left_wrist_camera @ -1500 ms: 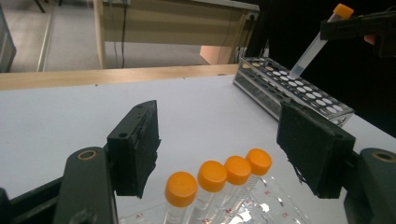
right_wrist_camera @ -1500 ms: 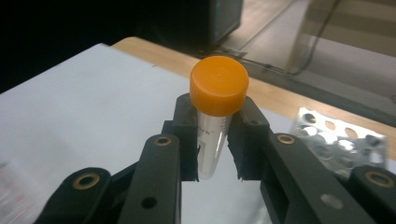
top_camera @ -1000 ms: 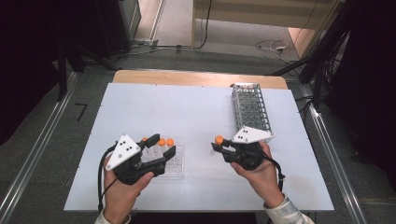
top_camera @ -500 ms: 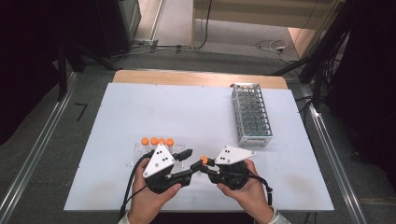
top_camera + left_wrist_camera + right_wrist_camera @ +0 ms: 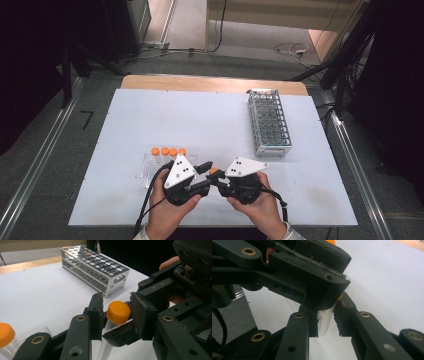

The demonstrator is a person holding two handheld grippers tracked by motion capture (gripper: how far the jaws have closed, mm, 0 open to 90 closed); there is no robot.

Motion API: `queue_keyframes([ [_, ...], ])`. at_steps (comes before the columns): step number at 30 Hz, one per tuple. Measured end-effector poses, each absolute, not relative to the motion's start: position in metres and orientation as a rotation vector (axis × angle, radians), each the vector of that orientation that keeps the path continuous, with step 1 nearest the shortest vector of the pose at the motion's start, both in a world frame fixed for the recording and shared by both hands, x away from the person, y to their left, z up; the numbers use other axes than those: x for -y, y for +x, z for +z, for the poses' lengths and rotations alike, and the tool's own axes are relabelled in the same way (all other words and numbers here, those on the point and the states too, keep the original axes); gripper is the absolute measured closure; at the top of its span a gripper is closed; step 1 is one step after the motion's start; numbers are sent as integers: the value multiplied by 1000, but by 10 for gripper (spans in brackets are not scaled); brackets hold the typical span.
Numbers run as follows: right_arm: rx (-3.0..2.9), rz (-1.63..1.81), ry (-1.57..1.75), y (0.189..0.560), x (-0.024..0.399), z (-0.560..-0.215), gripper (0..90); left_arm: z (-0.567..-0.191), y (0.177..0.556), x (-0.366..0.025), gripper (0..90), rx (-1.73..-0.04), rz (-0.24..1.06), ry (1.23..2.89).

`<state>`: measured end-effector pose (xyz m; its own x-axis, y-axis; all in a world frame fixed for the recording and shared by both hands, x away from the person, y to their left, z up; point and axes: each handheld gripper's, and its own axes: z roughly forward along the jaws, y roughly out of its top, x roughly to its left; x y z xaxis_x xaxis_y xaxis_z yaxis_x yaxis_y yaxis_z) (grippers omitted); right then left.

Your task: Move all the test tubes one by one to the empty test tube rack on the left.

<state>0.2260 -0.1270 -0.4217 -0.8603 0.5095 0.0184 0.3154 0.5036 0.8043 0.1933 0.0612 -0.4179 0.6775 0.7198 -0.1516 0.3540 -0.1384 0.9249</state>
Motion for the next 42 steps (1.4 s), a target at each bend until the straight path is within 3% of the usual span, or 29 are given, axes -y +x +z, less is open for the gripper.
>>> queue_keyframes([
  [5,-2526,1284,704,225,127,-422,720,-418,193,-61,688,-864,394,1745],
  [12,-2528,1293,702,224,127,-422,713,-417,193,-63,703,-859,381,1738],
  [19,-2542,1371,689,219,133,-417,382,-401,186,-74,706,-839,366,1689],
  [22,-2537,1386,680,215,139,-416,313,-394,183,-81,706,-839,368,1667],
  [42,-2553,1358,777,220,161,-437,273,-373,184,-160,706,-983,467,1610],
])
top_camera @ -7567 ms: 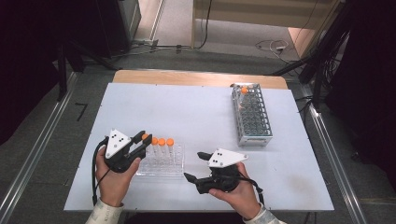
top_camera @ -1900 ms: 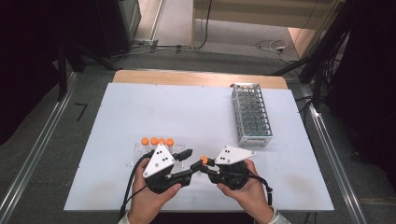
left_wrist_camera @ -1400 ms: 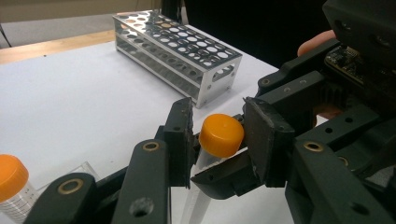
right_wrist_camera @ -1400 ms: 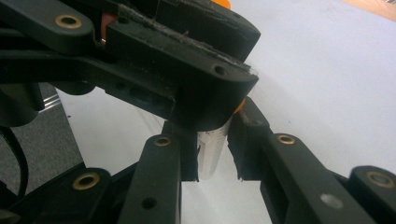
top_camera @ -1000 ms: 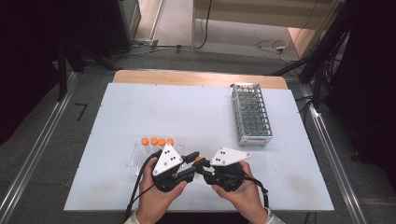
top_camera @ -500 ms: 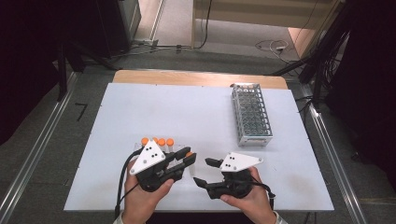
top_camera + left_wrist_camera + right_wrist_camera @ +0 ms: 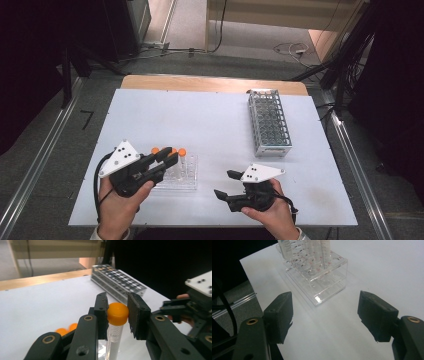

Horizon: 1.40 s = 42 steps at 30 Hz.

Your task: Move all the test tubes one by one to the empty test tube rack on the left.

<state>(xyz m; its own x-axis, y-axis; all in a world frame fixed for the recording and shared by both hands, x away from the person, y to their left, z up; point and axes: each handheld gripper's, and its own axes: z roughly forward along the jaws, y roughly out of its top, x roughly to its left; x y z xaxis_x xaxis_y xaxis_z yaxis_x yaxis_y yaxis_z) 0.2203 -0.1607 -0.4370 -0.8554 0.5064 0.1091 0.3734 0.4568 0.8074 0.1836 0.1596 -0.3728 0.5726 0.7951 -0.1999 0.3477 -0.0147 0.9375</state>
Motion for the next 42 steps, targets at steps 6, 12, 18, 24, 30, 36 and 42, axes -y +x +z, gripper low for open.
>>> queue_keyframes([
  [6,-2552,1351,786,221,162,-438,273,-376,190,-181,706,-1053,515,1592],
  [12,-2552,1347,792,222,162,-439,275,-377,194,-199,706,-1102,539,1570],
  [18,-2552,1347,791,222,163,-440,276,-378,196,-205,706,-1117,567,1565],
  [24,-2552,1349,796,223,163,-440,276,-380,199,-207,706,-1137,618,1570],
  [30,-2551,1349,799,223,163,-440,276,-381,202,-208,706,-1141,652,1556],
  [36,-2551,1348,800,224,163,-441,277,-385,207,-210,706,-1146,692,1549],
  [42,-2552,1344,812,224,163,-442,277,-389,210,-209,706,-1145,729,1535],
])
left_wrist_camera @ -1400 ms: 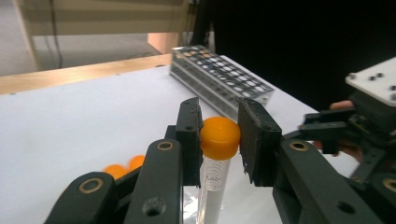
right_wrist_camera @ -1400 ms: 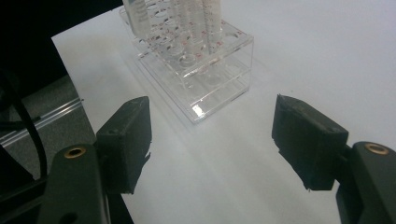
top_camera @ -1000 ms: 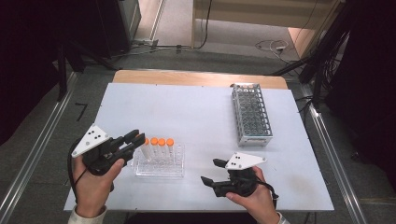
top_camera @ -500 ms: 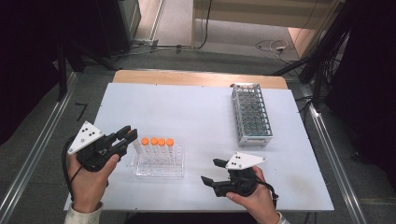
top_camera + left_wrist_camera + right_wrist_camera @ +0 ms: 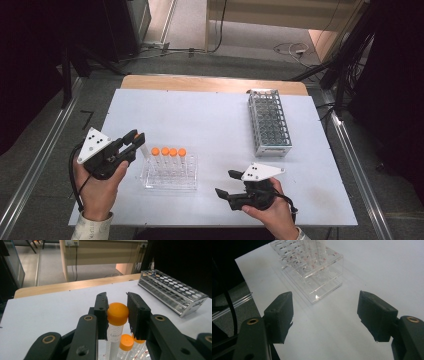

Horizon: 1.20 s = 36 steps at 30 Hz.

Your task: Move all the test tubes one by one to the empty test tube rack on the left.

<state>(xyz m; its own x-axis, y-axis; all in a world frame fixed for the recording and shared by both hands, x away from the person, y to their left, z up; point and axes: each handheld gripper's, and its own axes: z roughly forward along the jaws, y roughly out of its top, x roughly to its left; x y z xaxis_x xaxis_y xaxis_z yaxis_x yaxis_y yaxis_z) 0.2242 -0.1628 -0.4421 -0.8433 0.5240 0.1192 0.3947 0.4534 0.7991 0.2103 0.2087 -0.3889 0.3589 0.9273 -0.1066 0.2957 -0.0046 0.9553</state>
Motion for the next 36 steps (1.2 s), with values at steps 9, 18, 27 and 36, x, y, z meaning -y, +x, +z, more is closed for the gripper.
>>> queue_keyframes([
  [9,-2550,1350,811,224,163,-442,277,-399,214,-206,705,-1149,739,1547],
  [18,-2556,1346,810,224,163,-443,277,-412,213,-199,705,-1163,761,1583],
  [27,-2555,1344,806,225,163,-444,277,-418,214,-199,704,-1192,745,1605],
  [36,-2557,1346,808,224,163,-444,276,-421,211,-198,702,-1206,735,1613],
])
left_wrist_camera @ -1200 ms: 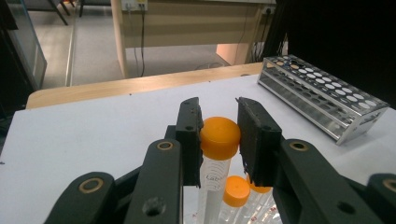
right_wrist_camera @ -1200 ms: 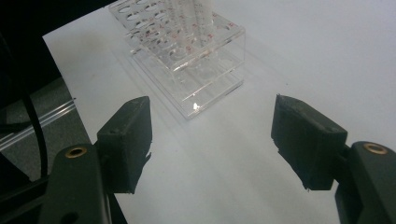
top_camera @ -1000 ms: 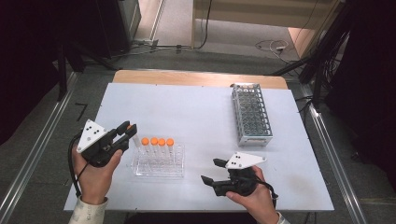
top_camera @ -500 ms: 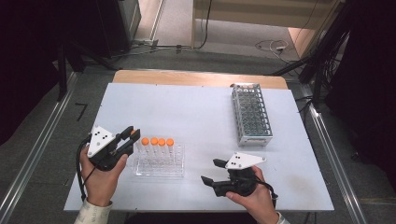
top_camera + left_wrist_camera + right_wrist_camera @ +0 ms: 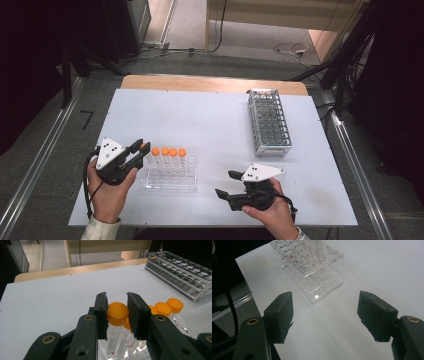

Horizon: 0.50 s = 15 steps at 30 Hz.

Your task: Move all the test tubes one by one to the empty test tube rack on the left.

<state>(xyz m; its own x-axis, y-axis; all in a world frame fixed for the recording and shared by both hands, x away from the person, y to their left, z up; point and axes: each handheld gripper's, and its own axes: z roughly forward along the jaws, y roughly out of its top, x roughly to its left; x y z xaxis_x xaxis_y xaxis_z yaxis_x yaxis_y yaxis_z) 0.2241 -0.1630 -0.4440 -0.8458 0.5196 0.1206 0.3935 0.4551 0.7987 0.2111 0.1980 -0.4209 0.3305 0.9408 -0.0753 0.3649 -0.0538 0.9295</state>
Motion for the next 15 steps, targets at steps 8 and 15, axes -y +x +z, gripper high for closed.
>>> queue_keyframes([
  [8,-2556,1349,808,224,163,-444,276,-423,212,-198,662,-1210,702,1597],
  [15,-2558,1349,803,224,162,-444,276,-421,209,-199,650,-1212,692,1583],
])
